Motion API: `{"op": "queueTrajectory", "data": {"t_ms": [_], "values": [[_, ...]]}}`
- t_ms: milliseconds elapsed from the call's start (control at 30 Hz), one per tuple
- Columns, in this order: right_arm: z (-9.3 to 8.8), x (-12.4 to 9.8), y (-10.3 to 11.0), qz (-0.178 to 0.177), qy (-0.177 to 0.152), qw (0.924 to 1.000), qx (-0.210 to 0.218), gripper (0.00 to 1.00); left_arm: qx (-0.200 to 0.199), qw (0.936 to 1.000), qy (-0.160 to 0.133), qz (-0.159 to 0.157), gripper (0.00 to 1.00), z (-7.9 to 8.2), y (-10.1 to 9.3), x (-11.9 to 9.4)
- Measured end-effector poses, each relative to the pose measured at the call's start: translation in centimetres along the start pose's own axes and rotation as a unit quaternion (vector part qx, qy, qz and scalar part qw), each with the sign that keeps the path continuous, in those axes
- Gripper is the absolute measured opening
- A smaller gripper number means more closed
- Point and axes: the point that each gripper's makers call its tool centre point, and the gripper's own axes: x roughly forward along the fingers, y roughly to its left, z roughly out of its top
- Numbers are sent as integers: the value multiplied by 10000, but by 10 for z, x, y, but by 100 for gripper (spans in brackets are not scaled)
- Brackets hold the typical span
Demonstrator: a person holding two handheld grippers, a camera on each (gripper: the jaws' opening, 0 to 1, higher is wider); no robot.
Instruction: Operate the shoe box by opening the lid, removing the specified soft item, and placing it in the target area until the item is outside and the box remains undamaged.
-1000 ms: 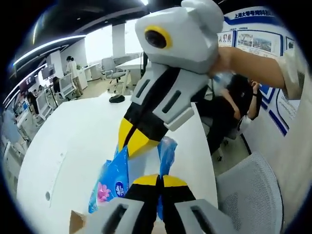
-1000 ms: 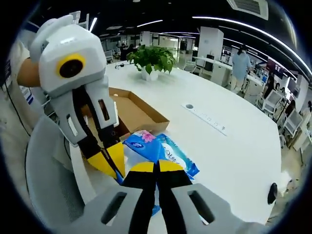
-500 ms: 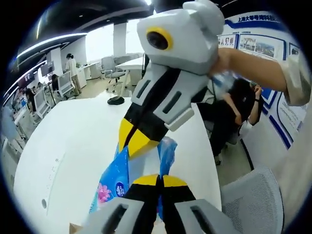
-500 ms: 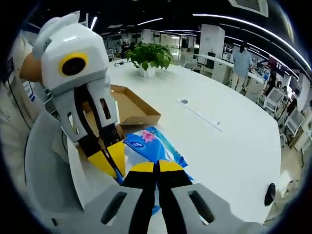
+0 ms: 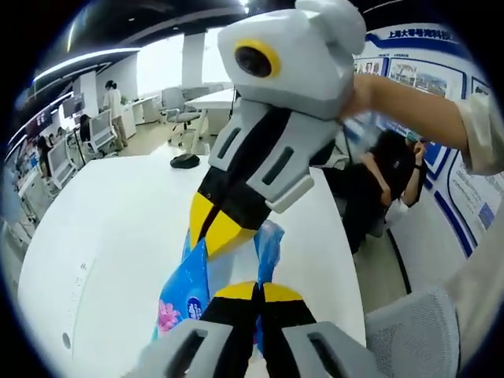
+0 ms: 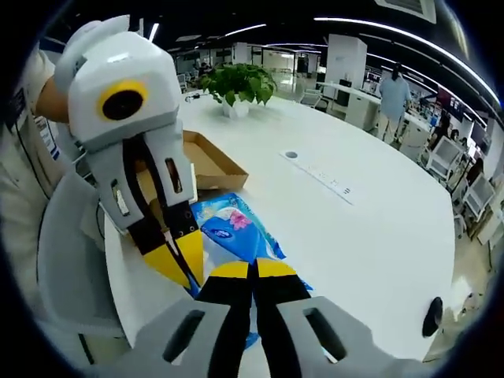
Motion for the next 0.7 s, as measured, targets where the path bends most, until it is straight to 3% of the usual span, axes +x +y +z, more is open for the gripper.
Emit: {"op": "queueTrajectory", "data": {"t_ms": [700], "values": [[-27, 6, -34, -21, 366, 9993, 54, 0, -38, 9998, 126, -179, 0, 11, 24, 47]]}}
